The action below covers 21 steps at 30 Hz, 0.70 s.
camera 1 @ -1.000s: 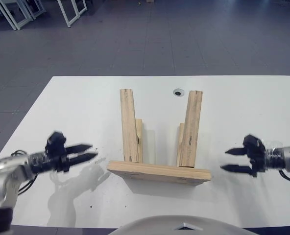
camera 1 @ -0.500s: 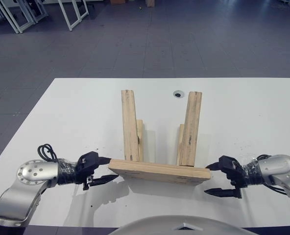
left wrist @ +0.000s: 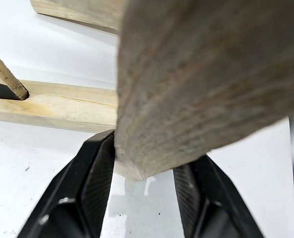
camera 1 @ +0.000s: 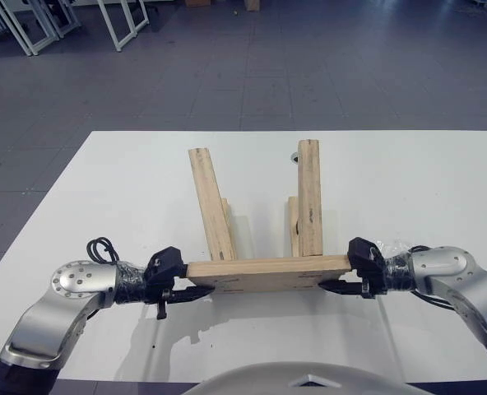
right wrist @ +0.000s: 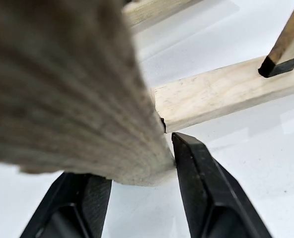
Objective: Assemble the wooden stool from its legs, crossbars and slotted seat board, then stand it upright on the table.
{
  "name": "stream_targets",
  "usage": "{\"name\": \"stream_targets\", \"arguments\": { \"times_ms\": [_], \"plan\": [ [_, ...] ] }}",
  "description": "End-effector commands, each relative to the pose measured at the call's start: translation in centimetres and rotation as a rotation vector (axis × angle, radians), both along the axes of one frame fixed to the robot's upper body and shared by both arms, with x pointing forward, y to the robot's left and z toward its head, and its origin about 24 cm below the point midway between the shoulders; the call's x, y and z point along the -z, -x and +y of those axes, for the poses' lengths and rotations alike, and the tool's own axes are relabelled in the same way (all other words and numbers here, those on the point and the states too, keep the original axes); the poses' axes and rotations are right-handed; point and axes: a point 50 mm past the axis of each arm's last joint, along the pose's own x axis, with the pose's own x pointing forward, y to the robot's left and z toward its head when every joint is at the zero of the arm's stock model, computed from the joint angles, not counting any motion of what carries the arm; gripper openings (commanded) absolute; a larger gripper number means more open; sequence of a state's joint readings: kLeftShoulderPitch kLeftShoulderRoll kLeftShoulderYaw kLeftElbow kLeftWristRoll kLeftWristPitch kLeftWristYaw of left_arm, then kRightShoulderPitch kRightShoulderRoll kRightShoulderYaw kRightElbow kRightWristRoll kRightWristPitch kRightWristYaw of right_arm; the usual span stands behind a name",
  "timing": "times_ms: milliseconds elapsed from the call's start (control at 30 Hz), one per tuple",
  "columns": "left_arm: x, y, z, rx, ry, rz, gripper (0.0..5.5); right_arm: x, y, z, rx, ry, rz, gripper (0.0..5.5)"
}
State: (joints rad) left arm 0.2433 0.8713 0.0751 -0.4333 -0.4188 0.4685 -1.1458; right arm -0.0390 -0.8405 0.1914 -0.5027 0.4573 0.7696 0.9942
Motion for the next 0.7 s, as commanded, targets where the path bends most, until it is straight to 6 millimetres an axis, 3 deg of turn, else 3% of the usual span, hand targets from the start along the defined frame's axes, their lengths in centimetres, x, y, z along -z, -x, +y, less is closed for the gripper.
{"name": "stream_targets", "arguments": {
  "times_ms": [33,333,500,600,700],
  "plan": [
    [-1.3,-1.0,-0.7,-0.043,0.119,0.006,1.65,-1.4,-0.5,0.8,-0.010,-0.105,0.040,1.80],
    [-4.3,-2.5,-2.5,-0.112,0.237,0.080,1.65,-4.7,-1.5,2.7,0.061,-0.215,0.104,1.80],
    [-5.5,-1.0,-2.7,0.022,0.269,0.256,1.65,-7.2,-1.1,2.9,-0.016,-0.333,0.218,1.80],
    [-8.0,-0.9,-2.8,0.105,0.362,0.315,1.65,-9.0,-0.9,2.5,-0.110,-0.388,0.303,1.80],
    [-10.8,-1.7,-2.8,0.147,0.476,0.315,1.65,-12.0,-2.2,2.3,-0.195,-0.525,0.368,1.80]
  ]
}}
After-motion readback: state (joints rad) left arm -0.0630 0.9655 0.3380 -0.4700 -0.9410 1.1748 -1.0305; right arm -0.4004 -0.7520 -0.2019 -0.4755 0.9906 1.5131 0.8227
